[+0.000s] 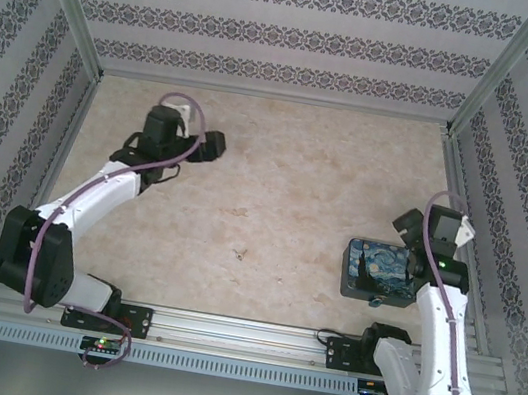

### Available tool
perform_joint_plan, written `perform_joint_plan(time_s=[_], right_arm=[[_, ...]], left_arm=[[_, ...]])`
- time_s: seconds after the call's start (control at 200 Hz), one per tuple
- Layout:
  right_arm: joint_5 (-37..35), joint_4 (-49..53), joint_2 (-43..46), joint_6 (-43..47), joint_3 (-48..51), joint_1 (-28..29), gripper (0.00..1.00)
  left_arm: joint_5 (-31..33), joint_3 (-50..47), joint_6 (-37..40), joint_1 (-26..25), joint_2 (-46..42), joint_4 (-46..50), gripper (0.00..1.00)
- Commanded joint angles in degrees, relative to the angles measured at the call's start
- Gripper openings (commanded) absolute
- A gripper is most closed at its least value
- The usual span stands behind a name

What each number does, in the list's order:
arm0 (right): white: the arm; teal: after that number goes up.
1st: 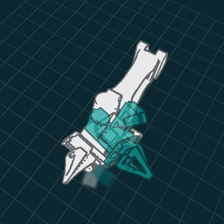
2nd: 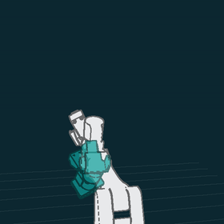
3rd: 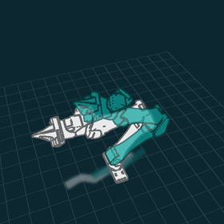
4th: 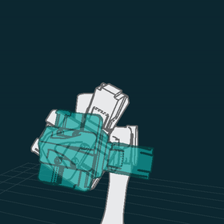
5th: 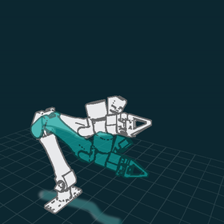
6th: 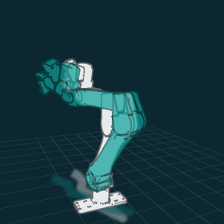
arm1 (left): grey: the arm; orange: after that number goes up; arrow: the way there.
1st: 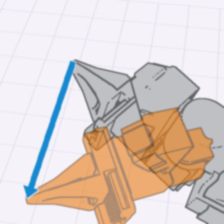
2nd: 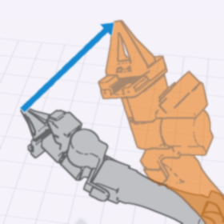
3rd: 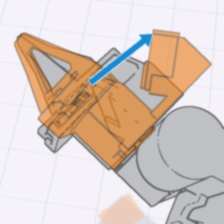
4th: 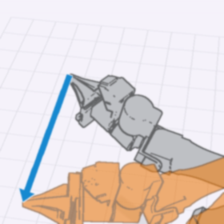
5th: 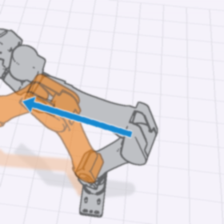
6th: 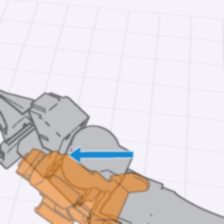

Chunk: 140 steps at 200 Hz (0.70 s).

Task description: Unlock the padlock with the key

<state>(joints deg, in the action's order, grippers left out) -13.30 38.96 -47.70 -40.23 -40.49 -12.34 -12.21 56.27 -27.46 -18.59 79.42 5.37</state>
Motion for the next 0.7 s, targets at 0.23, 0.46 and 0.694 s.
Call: perform_joint_plan(time_s=[0.23,0.46,0.694], right_arm=[[9.85,3.1,-3.13,-0.17,5.34,-8.04,0.98],[22.45,-0.95,1.44,-10.23,10.3,-1.16,0.98],[21.06,-13.44,2.3,-26.04,14.97,14.72,0.97]], left_arm=[[2.13,3.49,-5.12,-11.83,0.94,5.56,1.0],[2.22,5.87,-6.96,-15.52,2.76,8.08,1.0],[1.31,5.92,-9.6,-21.0,6.44,7.66,1.0]])
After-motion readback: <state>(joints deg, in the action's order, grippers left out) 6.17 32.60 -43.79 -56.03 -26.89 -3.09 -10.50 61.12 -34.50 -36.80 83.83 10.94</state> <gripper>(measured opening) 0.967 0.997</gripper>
